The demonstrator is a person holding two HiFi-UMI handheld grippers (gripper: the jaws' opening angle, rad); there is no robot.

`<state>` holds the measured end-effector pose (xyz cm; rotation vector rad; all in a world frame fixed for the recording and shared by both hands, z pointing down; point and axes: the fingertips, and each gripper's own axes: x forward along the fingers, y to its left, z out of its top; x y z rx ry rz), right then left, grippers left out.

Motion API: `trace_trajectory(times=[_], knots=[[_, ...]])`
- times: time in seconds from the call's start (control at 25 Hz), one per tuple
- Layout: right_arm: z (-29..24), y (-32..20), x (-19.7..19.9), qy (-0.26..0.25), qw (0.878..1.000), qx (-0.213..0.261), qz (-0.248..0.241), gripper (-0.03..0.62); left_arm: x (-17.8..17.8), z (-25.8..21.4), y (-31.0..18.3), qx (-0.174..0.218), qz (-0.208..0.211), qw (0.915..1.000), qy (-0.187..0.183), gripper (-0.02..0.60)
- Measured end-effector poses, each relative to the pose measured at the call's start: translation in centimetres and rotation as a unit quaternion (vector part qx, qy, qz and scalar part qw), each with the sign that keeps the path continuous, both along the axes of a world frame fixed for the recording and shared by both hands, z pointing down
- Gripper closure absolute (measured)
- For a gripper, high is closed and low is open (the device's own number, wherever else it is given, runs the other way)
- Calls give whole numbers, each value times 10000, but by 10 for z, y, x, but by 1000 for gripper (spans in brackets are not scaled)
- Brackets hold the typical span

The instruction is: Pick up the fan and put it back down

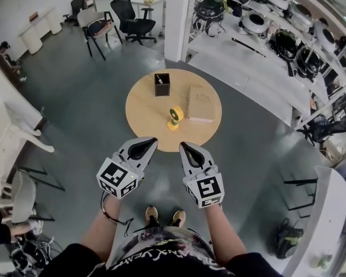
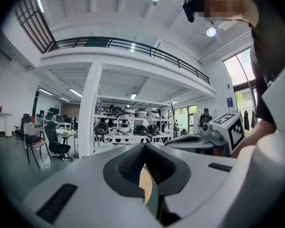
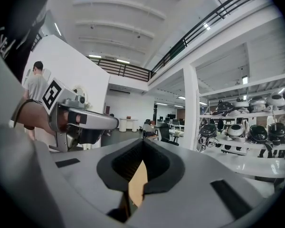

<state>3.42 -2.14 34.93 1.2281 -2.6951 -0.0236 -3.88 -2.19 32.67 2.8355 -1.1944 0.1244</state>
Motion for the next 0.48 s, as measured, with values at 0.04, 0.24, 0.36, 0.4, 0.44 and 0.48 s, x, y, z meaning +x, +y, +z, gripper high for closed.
trace_trajectory(times=[0.04,0.24,0.36,0.4,0.44,0.48], knots=[[0,0,-1,9,10000,-5,-15,594,-1,0,0,1,0,10000,0,565],[-2,-2,3,4,10000,4,34,594,2,-3,-2,22,10,10000,5,565],[-3,-3,4,13,10000,20,53,594,3,-3,-2,28,12,10000,-8,565],[-2,-4,3,27,10000,27,30,594,3,-3,-2,29,13,10000,-11,565],[-2,-4,3,37,10000,33,11,594,3,-4,-3,31,15,10000,-13,565],[-2,-5,2,46,10000,39,-8,594,3,-4,-4,33,16,10000,-13,565]])
